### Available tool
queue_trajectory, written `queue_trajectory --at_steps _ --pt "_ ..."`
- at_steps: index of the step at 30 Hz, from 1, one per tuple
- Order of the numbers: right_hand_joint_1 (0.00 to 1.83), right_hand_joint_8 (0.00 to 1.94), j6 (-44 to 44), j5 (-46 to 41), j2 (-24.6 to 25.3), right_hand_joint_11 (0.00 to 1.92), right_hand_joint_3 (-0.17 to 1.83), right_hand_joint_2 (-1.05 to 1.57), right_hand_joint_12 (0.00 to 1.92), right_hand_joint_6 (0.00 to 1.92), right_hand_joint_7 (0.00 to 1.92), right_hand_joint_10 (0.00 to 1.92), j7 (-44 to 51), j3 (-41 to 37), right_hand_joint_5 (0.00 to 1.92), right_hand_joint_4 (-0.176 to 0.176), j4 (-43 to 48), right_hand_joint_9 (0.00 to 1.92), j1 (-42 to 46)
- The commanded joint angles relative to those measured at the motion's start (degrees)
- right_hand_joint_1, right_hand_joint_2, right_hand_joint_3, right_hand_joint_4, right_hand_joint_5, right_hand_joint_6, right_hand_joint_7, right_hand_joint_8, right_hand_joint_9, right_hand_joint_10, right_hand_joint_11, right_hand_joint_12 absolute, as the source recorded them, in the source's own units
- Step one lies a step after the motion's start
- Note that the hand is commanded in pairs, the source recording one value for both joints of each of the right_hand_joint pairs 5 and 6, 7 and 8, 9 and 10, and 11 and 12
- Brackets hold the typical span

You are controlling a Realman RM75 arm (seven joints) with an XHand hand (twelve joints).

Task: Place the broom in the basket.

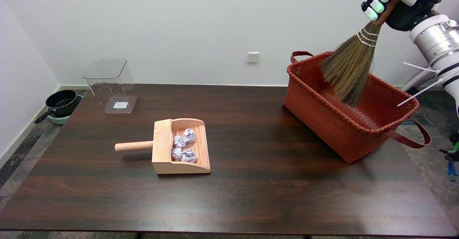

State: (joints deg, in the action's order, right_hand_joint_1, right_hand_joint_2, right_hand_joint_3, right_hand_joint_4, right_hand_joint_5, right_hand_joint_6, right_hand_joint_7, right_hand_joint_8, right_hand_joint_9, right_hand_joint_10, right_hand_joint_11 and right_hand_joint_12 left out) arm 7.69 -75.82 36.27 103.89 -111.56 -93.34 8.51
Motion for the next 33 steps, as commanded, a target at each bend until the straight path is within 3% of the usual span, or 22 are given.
queue_trajectory --at_steps 1,13,20,33 --pt "1.01 1.81 1.03 10.91 -4.81 1.67 0.68 1.57 1.67 1.90 1.81 1.85 -1.77 5.48 1.90 0.000 5.83 1.85 -0.09" --pt "1.01 1.80 9.83 11.79 -4.77 1.67 0.68 1.57 1.67 1.91 1.80 1.84 -6.66 19.35 1.91 0.000 8.42 1.84 -0.09" --pt "1.01 1.80 11.56 22.95 -4.89 1.67 0.69 1.57 1.67 1.90 1.80 1.84 -7.06 19.50 1.90 0.000 7.86 1.84 -0.41" --pt "1.01 1.80 15.33 28.77 -4.41 1.67 0.69 1.56 1.67 1.89 1.80 1.84 -7.06 22.39 1.89 0.000 10.45 1.84 -0.33"
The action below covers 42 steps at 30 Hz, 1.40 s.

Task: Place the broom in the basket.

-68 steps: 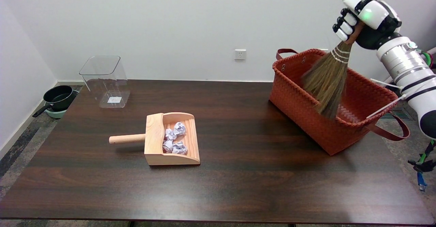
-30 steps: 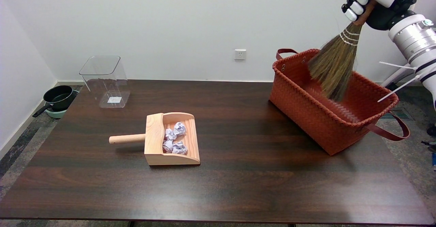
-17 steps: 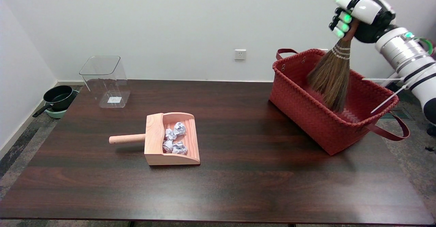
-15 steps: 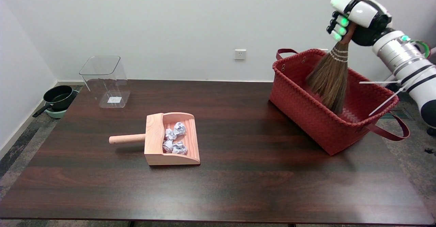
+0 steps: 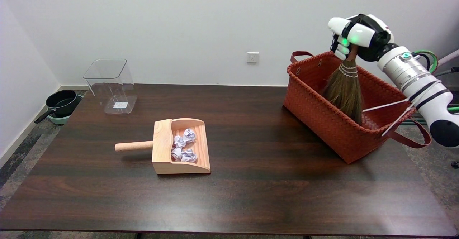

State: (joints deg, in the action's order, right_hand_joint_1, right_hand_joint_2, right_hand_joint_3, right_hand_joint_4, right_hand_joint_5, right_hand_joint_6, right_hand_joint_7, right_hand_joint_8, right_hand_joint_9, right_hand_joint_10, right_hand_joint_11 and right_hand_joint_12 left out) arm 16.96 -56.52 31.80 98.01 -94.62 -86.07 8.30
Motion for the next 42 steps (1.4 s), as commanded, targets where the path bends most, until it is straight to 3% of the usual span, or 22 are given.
queue_trajectory --at_steps 1,13,25,37,42 --pt "1.01 1.80 6.38 9.50 0.06 1.67 0.69 1.56 1.67 1.89 1.80 1.84 -1.19 5.23 1.89 0.000 3.61 1.84 -0.15" --pt "1.02 1.78 5.88 11.94 -0.05 1.67 0.69 1.54 1.67 1.88 1.78 1.83 -1.75 -4.81 1.88 0.000 2.42 1.83 -0.23" --pt "1.03 1.77 5.04 12.15 -0.61 1.66 0.69 1.52 1.66 1.88 1.77 1.83 -1.75 -9.70 1.88 0.000 3.17 1.83 -0.27" --pt "1.03 1.78 5.60 11.59 -0.38 1.67 0.69 1.53 1.67 1.89 1.78 1.83 -7.97 1.58 1.89 0.000 5.49 1.83 -0.27" --pt "1.01 1.79 5.75 11.59 1.90 1.68 0.70 1.56 1.68 1.91 1.79 1.83 -8.54 4.52 1.91 0.000 5.69 1.83 -0.27"
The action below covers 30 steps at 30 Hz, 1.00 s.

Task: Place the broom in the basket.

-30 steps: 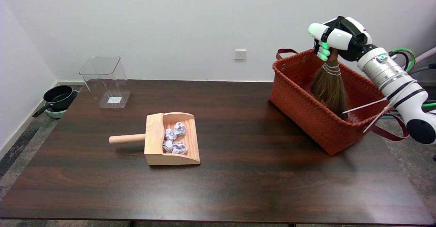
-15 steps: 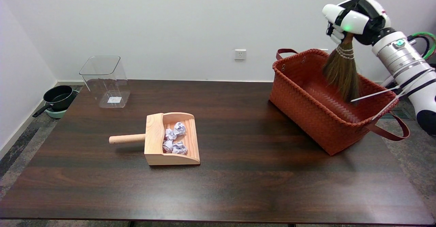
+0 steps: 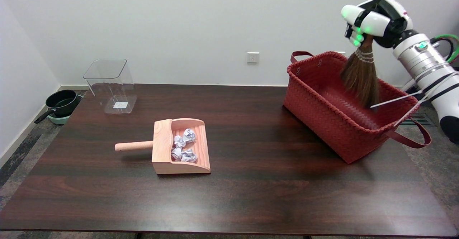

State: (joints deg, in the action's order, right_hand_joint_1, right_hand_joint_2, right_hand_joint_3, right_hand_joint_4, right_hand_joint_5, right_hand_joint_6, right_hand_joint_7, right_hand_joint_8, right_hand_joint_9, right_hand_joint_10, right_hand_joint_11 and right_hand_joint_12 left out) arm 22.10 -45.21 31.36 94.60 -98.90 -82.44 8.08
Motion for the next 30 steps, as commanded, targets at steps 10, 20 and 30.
queue_trajectory --at_steps 10,20,30 --pt "1.00 1.79 4.17 0.67 5.74 1.68 0.70 1.57 1.68 1.91 1.79 1.84 -5.13 10.99 1.91 0.000 3.77 1.84 -0.05" --pt "1.00 1.79 6.21 0.75 5.81 1.69 0.71 1.57 1.69 1.92 1.79 1.85 -4.93 15.23 1.92 0.000 5.57 1.85 -0.69" --pt "1.00 1.81 9.44 0.35 6.01 1.70 0.72 1.54 1.70 1.91 1.81 1.86 -5.13 17.03 1.91 0.000 6.50 1.86 -0.69"
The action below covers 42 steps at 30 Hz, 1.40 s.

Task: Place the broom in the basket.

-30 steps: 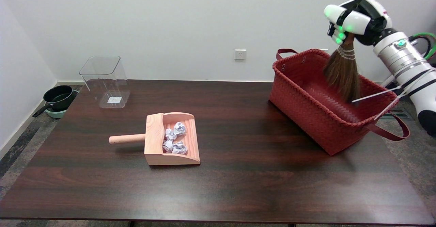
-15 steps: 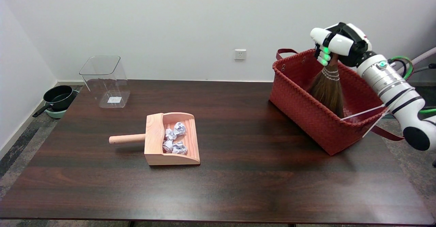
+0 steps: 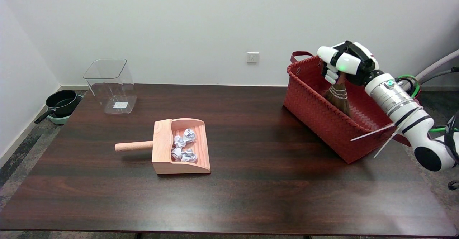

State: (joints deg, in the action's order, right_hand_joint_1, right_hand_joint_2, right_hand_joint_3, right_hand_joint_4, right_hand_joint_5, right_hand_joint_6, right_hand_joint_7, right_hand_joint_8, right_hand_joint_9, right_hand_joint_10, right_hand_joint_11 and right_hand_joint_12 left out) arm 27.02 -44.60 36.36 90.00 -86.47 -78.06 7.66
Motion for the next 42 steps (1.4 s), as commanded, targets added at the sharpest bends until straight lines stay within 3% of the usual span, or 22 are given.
queue_trajectory --at_steps 1,8,12,14,17,20,22,27,36,40,42 --pt "1.00 1.81 4.76 -0.26 1.20 1.71 0.71 1.54 1.71 1.91 1.81 1.86 -0.53 4.64 1.91 0.000 2.15 1.86 -0.28" --pt "0.98 1.68 6.08 -0.26 3.12 1.69 0.58 1.47 1.69 1.68 1.68 1.79 -0.53 4.33 1.68 0.000 1.95 1.79 -0.28" --pt "1.01 1.55 6.77 -0.26 3.56 1.67 0.68 1.24 1.67 1.35 1.55 1.70 -0.13 4.12 1.35 0.000 2.10 1.70 -0.36" --pt "1.04 1.46 6.81 0.02 3.56 1.60 0.89 0.99 1.60 1.17 1.46 1.60 -0.05 4.01 1.17 0.000 2.15 1.60 -0.36" --pt "1.12 1.29 6.81 0.14 3.56 1.46 1.24 0.40 1.46 0.79 1.29 1.45 -0.05 3.92 0.79 0.000 2.07 1.45 -0.36" --pt "1.14 1.19 6.81 0.14 3.56 1.30 1.30 0.07 1.30 0.47 1.19 1.29 -0.05 3.80 0.47 0.000 2.19 1.29 -0.36" --pt "1.14 1.15 6.81 0.11 3.56 1.23 1.29 -0.01 1.23 0.34 1.15 1.18 -0.05 3.77 0.34 0.000 2.35 1.18 -0.36" --pt "1.16 1.01 6.81 0.02 3.56 1.01 1.33 -0.14 1.01 0.22 1.01 0.89 -0.05 3.29 0.22 0.000 2.71 0.89 -0.36" --pt "1.17 0.91 7.40 -0.26 3.68 0.83 1.27 -0.14 0.83 0.21 0.91 0.73 0.03 0.90 0.21 0.000 2.86 0.73 -0.36" --pt "1.18 0.79 9.82 -0.30 4.09 0.76 1.29 -0.15 0.76 0.25 0.79 0.61 0.03 -2.86 0.25 0.000 3.07 0.61 -0.32" --pt "1.18 0.63 11.25 -0.38 4.45 0.74 1.34 -0.19 0.74 0.32 0.63 0.56 0.03 -5.19 0.32 0.000 3.19 0.56 -0.16"
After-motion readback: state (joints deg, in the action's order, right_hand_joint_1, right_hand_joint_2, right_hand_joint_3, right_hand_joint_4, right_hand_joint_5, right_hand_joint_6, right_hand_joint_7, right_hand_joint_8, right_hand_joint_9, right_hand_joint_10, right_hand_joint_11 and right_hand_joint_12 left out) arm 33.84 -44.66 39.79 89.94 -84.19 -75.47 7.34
